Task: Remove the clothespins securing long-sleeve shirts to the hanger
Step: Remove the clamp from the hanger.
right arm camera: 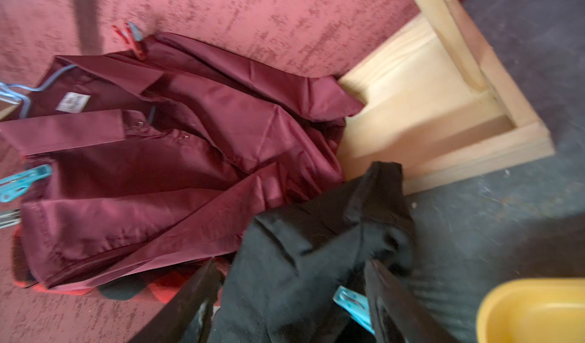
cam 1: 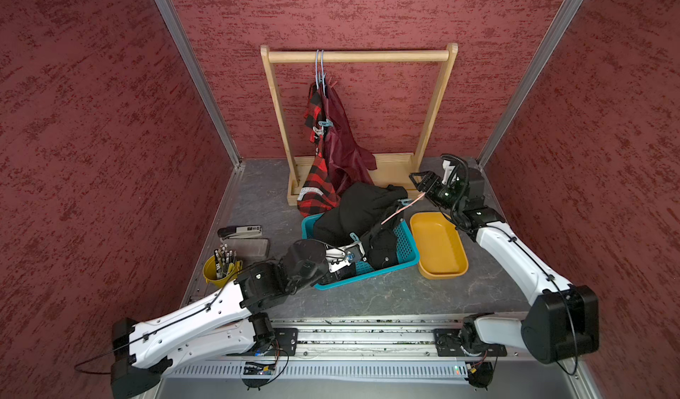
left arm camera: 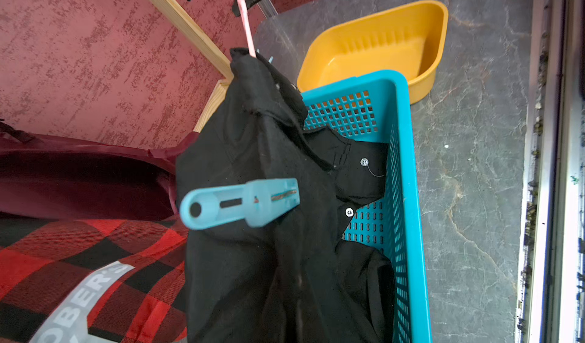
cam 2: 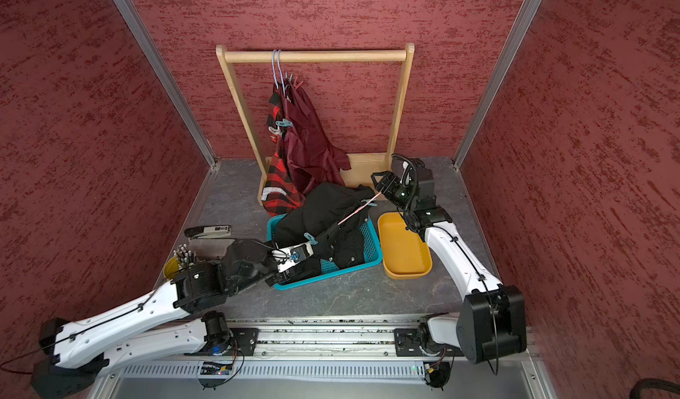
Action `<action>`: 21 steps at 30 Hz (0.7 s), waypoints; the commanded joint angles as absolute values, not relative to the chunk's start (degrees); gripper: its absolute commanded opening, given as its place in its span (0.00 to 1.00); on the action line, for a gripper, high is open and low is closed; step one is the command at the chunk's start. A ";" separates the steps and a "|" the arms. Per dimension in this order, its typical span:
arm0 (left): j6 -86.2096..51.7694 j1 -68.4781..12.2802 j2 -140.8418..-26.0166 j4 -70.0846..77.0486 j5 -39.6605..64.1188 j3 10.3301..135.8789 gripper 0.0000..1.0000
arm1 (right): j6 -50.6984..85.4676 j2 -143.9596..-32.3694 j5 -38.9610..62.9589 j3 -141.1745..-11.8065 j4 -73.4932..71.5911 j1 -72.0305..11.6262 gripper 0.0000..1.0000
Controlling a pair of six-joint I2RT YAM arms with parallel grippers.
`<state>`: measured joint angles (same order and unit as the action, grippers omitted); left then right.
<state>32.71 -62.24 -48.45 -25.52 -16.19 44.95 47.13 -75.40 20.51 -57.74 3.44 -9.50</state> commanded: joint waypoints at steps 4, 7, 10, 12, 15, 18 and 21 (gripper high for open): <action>30.34 -66.79 -50.22 -17.30 -23.41 40.91 0.00 | 46.83 -75.57 22.65 -54.05 6.98 -7.02 0.72; 29.07 -67.72 -51.25 -16.42 -23.99 39.38 0.00 | 46.60 -76.58 23.82 -53.10 6.99 -6.95 0.72; 27.66 -68.32 -52.06 -16.08 -24.41 38.73 0.00 | 46.63 -77.24 24.90 -51.41 6.14 -6.79 0.71; 26.66 -68.38 -52.42 -15.76 -24.43 38.34 0.00 | 48.08 -77.88 27.96 -49.63 2.91 -6.61 0.68; 25.75 -68.85 -53.24 -15.80 -24.26 38.23 0.00 | 51.12 -78.52 30.90 -47.48 -1.55 -6.64 0.63; 25.47 -69.27 -53.86 -15.49 -24.43 38.18 0.00 | 53.31 -78.15 31.61 -46.19 -4.54 -6.65 0.62; 25.32 -69.51 -54.16 -15.44 -24.36 38.16 0.00 | 54.65 -78.43 32.03 -46.28 -6.53 -6.66 0.62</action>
<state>27.05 -69.21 -54.00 -16.49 -23.59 38.57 51.35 -78.46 30.15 -45.91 -0.25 -6.92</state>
